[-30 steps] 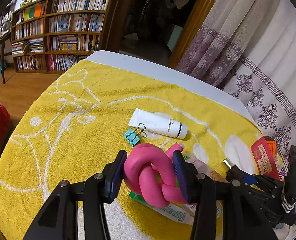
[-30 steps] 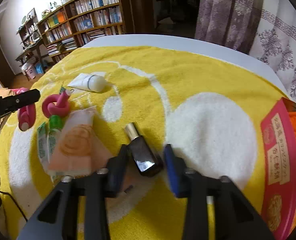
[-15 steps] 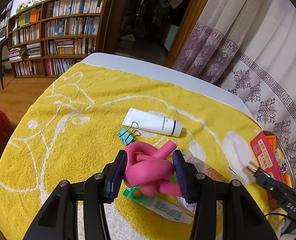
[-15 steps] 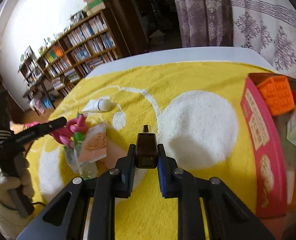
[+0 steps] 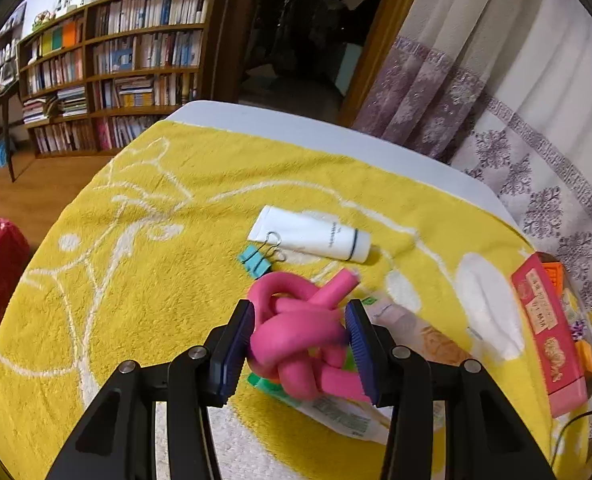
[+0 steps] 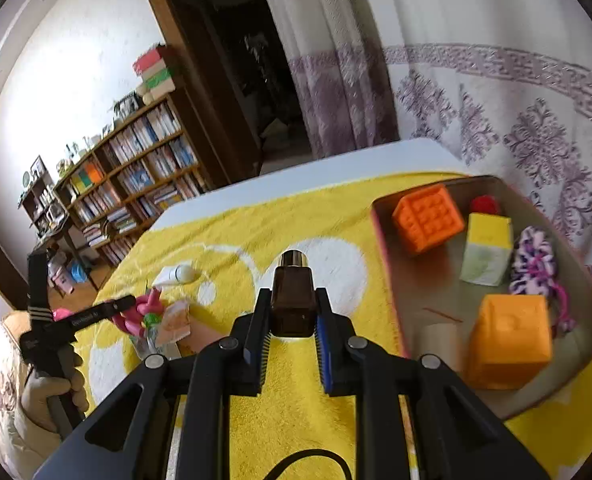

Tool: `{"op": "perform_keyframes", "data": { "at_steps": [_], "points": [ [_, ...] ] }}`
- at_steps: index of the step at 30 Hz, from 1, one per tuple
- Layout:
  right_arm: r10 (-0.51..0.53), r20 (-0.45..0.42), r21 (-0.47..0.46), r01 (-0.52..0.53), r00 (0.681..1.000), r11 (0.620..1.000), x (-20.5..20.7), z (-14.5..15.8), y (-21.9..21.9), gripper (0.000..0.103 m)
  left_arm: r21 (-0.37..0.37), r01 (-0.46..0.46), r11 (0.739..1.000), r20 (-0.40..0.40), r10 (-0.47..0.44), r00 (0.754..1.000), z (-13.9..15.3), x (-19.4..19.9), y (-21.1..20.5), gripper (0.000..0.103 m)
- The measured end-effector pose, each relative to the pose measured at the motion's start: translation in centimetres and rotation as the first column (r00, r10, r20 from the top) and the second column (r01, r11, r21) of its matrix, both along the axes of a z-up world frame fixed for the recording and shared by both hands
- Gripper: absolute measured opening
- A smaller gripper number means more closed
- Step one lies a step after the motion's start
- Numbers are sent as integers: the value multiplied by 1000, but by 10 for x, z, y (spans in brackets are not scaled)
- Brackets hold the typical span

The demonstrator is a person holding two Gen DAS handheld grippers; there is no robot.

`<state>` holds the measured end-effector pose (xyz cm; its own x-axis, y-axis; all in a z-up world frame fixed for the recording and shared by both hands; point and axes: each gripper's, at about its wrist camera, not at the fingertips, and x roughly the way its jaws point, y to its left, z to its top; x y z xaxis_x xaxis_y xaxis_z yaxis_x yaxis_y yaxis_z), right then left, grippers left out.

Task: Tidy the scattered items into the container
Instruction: 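Carry the curler and the brown bottle over the tin with both grippers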

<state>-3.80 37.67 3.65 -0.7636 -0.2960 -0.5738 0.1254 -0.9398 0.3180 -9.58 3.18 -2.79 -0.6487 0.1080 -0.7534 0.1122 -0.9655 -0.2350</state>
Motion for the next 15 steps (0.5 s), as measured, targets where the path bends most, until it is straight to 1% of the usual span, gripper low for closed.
{"op": "perform_keyframes", "data": {
  "at_steps": [4, 6, 9, 12, 15],
  "points": [
    [5, -15, -6, -5, 1000, 1000, 5, 2, -1, 22, -5, 1, 1000, 2, -1, 1000, -4, 0, 0, 48],
    [1, -21, -10, -2, 1000, 1000, 8, 2, 0, 22, 8, 1, 1000, -8, -1, 1000, -1, 2, -1, 48],
    [-23, -34, -19, 22, 999, 1000, 13, 4, 9, 22, 12, 0, 1000, -41, 0, 999, 10, 7, 0, 48],
    [-70, -60, -8, 70, 996, 998, 21, 10, 24, 22, 23, 14, 1000, -77, -12, 997, 24, 11, 6, 48],
    [-125, -78, -8, 125, 989, 992, 28, 16, 43, 22, 34, 48, 998, -104, -44, 994, 37, 15, 19, 48]
  ]
}}
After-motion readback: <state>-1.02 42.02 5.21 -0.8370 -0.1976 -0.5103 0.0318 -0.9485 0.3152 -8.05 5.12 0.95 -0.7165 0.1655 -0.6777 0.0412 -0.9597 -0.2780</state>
